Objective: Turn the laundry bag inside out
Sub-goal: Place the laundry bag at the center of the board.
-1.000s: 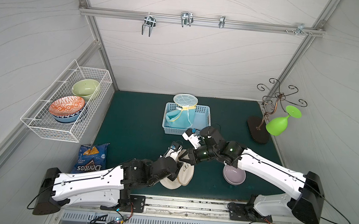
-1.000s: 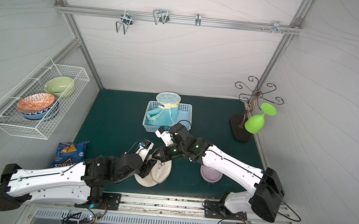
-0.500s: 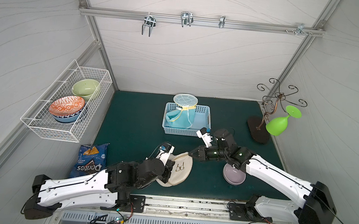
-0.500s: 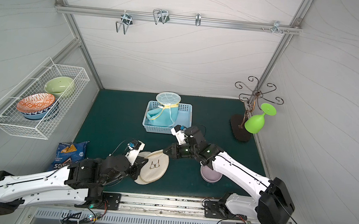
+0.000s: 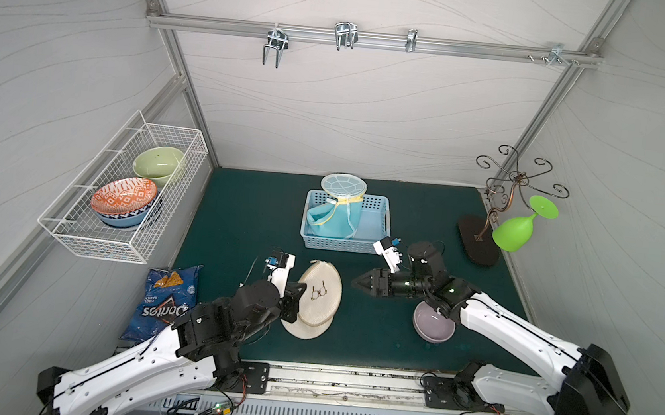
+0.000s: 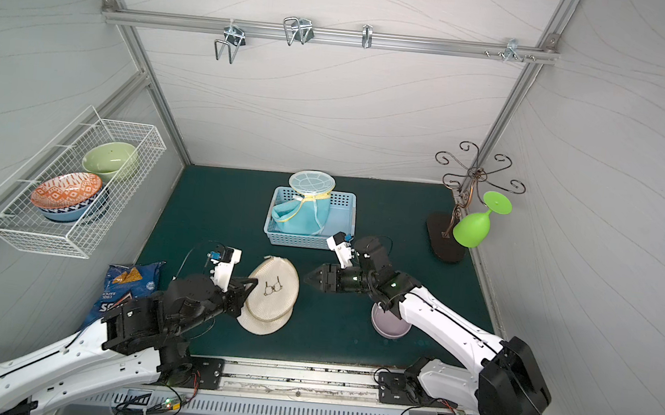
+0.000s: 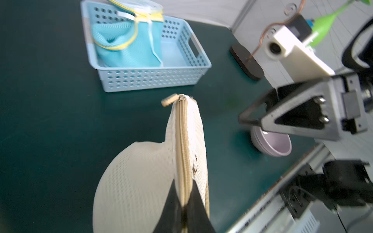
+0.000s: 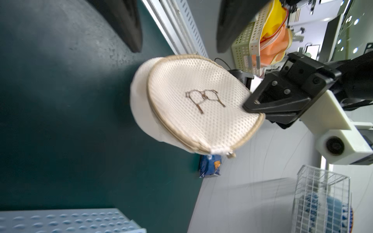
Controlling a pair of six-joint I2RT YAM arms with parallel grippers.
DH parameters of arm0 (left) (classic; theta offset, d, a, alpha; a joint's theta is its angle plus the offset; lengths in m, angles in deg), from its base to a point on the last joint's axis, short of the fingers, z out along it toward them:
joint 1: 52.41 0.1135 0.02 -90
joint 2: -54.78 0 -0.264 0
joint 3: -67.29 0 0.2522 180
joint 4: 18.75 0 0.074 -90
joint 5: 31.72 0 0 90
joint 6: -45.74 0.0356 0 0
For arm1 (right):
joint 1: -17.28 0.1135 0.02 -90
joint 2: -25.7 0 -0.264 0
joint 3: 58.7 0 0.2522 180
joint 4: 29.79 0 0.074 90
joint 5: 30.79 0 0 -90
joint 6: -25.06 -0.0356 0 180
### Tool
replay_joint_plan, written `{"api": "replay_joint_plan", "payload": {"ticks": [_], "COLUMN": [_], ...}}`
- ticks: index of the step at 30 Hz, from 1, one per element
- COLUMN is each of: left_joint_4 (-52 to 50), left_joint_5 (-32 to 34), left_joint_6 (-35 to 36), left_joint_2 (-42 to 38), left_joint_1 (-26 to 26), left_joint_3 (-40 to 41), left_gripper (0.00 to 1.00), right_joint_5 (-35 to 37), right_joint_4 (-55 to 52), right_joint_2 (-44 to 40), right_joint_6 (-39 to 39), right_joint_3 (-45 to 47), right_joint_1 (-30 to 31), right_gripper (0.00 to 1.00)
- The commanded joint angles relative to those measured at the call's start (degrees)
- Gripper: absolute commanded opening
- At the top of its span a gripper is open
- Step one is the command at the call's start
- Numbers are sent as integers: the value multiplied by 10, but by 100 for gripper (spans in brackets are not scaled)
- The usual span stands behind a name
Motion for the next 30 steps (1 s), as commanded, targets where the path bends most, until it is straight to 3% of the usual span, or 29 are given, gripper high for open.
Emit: {"api": "replay_joint_plan", "payload": {"ticks": [1, 4, 8, 12, 17, 18, 19, 21, 22, 24, 27, 29, 30], "left_joint_4": [41, 82, 198, 250, 227, 227, 208, 187, 161, 123, 25, -25, -30], "left_joint_5": [37, -4, -132, -137, -104, -111, -104, -93, -79, -62, -13, 13, 12], "left_joint_6": [-9, -23, -97, -155, -208, -211, -220, -219, -221, -203, -195, -183, -174], "left_joint_2": [0, -14, -23, -10, 34, 44, 51, 48, 39, 15, -18, -38, -50], "left_joint_1": [61, 137, 255, 302, 332, 340, 342, 342, 342, 342, 342, 342, 342], "left_joint_3": [-32, -8, 81, 153, 181, 182, 176, 169, 162, 134, 71, 30, 17], "left_gripper": [0, 0, 0, 0, 0, 9, 26, 45, 60, 73, 81, 98, 99], "right_joint_5": [36, 24, -15, -33, -28, -27, -17, 1, 14, 36, 79, 119, 135], "right_joint_4": [-46, -57, -48, -50, -68, -67, -76, -91, -106, -121, -138, -158, -158], "right_joint_2": [-23, -33, -32, -29, -14, -12, -10, -5, -1, 3, 14, 33, 51], "right_joint_6": [35, 40, 40, 46, 62, 64, 63, 71, 74, 78, 79, 88, 102], "right_joint_3": [-44, -60, -65, -75, -87, -87, -89, -94, -100, -106, -118, -138, -151], "right_joint_1": [-7, -27, -67, -100, -106, -106, -106, -106, -106, -106, -106, -103, -98], "right_gripper": [99, 99, 98, 98, 99, 99, 99, 99, 99, 99, 99, 99, 99]}}
